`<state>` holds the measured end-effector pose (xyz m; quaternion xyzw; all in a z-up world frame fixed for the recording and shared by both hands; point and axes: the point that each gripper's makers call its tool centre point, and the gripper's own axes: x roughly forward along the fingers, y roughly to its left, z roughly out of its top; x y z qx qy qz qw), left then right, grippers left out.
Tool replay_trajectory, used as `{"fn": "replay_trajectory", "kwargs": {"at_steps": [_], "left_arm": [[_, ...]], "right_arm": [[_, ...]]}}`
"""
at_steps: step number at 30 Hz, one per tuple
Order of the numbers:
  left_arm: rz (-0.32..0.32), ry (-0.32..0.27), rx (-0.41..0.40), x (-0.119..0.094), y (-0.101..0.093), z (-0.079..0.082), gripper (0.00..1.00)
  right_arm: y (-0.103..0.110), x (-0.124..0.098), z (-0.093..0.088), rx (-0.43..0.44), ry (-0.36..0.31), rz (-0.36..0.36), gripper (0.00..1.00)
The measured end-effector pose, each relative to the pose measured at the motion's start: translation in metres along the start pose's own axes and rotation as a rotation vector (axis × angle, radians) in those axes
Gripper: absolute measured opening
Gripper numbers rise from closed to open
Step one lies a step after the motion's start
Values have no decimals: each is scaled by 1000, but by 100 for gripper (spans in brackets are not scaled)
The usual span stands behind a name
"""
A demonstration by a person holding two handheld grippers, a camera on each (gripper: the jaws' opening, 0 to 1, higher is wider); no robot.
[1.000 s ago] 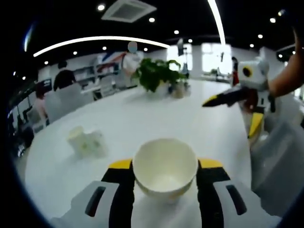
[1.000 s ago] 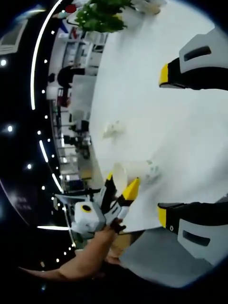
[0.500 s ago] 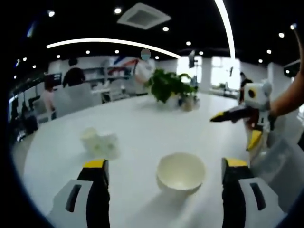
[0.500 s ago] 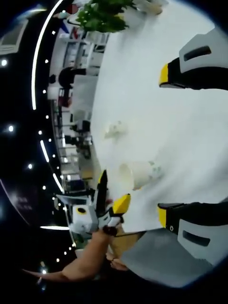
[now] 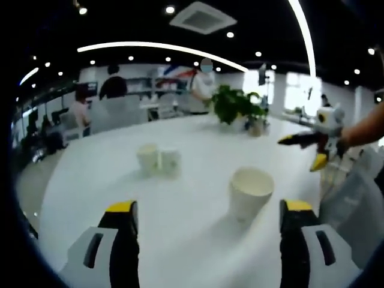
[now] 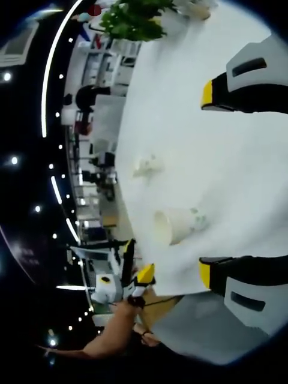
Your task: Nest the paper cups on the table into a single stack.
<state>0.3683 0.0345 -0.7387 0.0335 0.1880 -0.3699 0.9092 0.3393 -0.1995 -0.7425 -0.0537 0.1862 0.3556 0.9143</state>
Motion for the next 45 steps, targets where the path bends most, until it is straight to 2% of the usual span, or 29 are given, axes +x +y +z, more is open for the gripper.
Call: {"fn": "replay_trajectory", "kwargs": {"at_steps": [5,9,14,17,21,24,28,32,36,43,45], "left_arm": [[16,10,-2,-15,2,-10,97],[42,-2,-27,-27,7,-10,98],[66,-11,-49,-38,16,-11,99],[93,1,-18,-43,22,-14,99],[103,28,-47,-46,28,-26,99],[92,9,-93,-45,29,-30,99],[83,34,-87,-35,32,-37,97],[58,51,-93,-17,39,-41,95],[65,52,-113,5,54,-44,93],[79,44,-57,56,85,-35,90],[76,23,-52,71,94,-27,92]], "right_arm": [[-5,2,6,14,-10,-9,100],[-9,1,10,21,-23,-20,100],[-11,0,7,21,-16,-19,100],[-16,-3,3,15,-11,-23,100],[-22,-4,-1,21,-1,-30,100],[-25,-4,-3,24,6,-36,100],[-27,-2,-8,36,16,-44,100],[-30,2,-12,51,22,-58,100],[-33,6,-12,62,26,-77,100],[-32,9,-16,73,39,-90,100],[-33,10,-18,83,43,-98,100]]}}
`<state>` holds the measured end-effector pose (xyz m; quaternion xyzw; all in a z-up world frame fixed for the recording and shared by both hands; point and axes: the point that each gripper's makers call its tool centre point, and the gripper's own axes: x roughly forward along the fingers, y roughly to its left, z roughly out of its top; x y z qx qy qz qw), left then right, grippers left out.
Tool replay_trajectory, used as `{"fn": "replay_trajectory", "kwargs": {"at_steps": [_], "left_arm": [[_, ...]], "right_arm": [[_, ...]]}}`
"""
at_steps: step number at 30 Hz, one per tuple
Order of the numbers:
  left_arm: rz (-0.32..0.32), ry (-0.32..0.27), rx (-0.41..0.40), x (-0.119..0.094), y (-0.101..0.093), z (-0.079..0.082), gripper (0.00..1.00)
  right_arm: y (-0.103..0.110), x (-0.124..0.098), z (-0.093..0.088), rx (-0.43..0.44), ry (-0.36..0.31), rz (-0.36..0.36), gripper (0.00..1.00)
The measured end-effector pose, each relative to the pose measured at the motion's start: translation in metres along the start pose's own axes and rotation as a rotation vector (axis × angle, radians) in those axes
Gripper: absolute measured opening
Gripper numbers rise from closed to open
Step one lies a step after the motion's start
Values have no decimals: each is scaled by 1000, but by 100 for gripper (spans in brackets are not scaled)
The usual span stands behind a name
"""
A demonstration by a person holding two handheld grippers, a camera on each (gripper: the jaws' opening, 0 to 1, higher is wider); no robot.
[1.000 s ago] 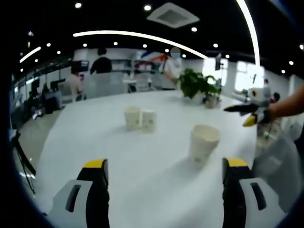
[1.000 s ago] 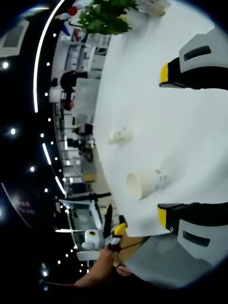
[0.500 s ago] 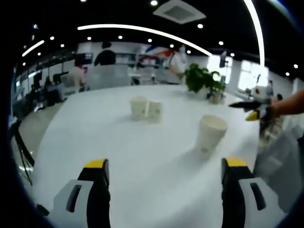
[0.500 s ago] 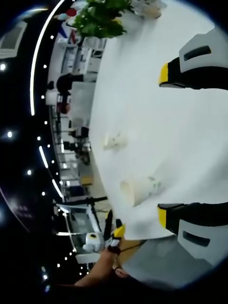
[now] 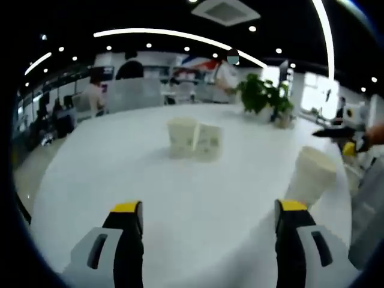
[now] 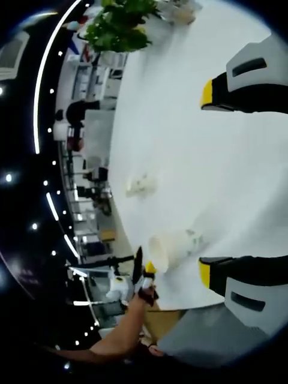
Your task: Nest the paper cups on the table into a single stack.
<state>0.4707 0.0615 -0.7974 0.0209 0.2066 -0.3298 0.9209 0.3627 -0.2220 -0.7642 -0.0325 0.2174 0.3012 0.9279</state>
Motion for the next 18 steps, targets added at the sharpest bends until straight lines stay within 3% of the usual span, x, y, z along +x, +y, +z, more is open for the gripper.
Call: {"fn": "replay_trajectory", "kwargs": {"at_steps": [6,8,18], "left_arm": [[5,-22,12,40,24,22,87],[36,-31,23,53,38,30,86],[26,-63,89,111,43,70,80]], "right_arm": [[1,2,-5,5,21,-3,100],[-1,3,-5,5,24,-8,100],[-9,2,1,11,18,-30,100]]}}
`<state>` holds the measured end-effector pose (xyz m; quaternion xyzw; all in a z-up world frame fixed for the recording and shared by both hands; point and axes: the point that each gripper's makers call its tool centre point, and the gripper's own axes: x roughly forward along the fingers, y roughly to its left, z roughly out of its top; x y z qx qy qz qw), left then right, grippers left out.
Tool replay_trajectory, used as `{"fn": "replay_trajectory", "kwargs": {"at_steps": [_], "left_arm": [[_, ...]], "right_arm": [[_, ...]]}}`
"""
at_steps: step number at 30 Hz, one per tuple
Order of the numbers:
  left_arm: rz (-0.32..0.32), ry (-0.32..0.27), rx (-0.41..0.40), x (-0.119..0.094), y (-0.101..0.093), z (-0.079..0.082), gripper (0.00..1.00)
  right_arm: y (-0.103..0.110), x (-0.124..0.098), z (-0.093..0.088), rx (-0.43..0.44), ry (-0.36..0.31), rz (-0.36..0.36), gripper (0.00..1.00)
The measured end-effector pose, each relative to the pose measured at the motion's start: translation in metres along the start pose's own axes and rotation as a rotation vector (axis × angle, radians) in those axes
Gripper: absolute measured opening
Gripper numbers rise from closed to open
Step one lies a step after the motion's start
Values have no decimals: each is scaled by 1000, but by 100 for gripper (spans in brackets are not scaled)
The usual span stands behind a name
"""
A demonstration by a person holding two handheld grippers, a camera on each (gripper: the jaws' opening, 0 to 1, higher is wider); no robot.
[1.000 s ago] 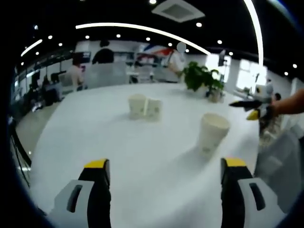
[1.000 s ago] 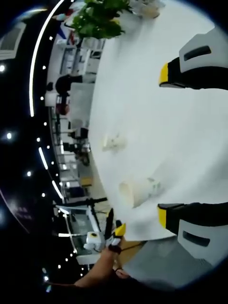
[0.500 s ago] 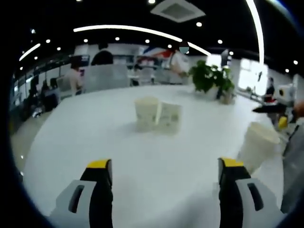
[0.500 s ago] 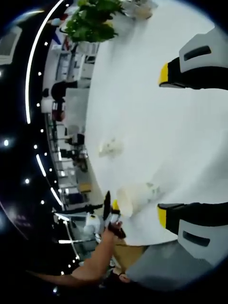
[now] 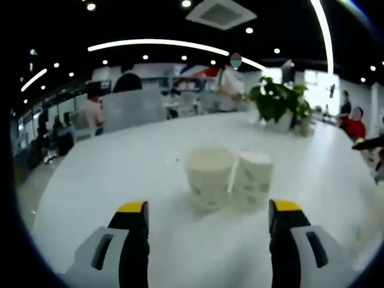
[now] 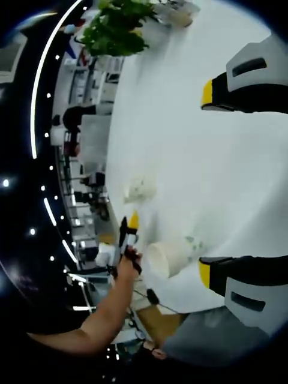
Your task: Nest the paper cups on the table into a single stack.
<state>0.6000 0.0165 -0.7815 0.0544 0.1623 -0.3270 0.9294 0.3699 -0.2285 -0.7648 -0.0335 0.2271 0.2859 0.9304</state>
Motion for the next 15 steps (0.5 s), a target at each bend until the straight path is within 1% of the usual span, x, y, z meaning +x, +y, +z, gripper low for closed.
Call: {"fn": "replay_trajectory", "kwargs": {"at_steps": [2,5,9,13,15], "left_arm": [[-1,-7,-5,6,2,4,78],[1,5,-7,17,5,5,71],[-16,14,6,33,6,10,70],[-30,13,2,43,6,16,66],[-40,18,13,47,2,16,62]], "right_arm": [[-1,-1,-1,5,0,-5,100],[-1,-3,-6,11,8,-9,100],[-3,-7,-10,17,14,-18,100],[-7,-12,-12,25,15,-32,100],[-9,-16,-15,27,13,-35,100]]}}
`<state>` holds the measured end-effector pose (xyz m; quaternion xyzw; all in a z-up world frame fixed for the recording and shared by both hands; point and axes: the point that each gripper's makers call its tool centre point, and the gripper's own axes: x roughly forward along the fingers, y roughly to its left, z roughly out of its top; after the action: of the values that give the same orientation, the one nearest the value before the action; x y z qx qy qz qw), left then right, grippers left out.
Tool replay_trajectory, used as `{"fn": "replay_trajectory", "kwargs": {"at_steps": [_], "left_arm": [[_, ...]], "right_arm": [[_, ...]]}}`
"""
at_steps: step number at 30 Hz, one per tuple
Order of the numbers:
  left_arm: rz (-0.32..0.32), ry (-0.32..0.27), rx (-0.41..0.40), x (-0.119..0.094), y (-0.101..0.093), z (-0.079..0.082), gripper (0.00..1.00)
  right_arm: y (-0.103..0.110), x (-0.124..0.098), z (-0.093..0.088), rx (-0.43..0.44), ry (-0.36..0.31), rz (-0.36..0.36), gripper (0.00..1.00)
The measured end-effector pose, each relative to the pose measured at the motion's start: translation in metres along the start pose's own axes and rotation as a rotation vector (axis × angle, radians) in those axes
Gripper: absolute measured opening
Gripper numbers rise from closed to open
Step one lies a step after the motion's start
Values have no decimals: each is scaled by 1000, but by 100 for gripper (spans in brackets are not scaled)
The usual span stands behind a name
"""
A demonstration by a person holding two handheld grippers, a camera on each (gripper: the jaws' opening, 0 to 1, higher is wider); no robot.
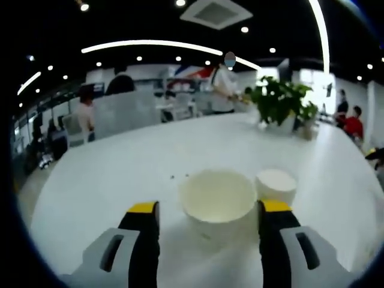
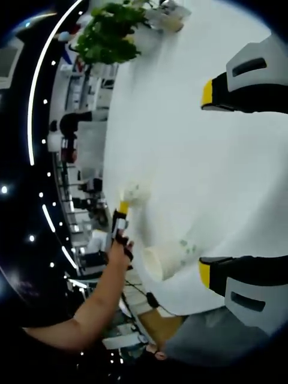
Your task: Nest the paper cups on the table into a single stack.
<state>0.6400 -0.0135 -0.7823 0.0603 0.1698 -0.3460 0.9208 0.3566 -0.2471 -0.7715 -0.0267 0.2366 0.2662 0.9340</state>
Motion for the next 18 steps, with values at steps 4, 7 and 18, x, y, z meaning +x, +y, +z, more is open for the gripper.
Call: {"fn": "replay_trajectory", "kwargs": {"at_steps": [4,7,18], "left_arm": [[-16,12,14,4,-11,-1,49],[-32,13,12,5,-18,-2,47],[-30,5,-3,6,-18,7,43]], "right_arm": [[-5,-4,-5,4,-1,-3,100],[-5,-5,-6,6,-2,-1,100],[-9,-7,-4,2,-5,1,100]]}}
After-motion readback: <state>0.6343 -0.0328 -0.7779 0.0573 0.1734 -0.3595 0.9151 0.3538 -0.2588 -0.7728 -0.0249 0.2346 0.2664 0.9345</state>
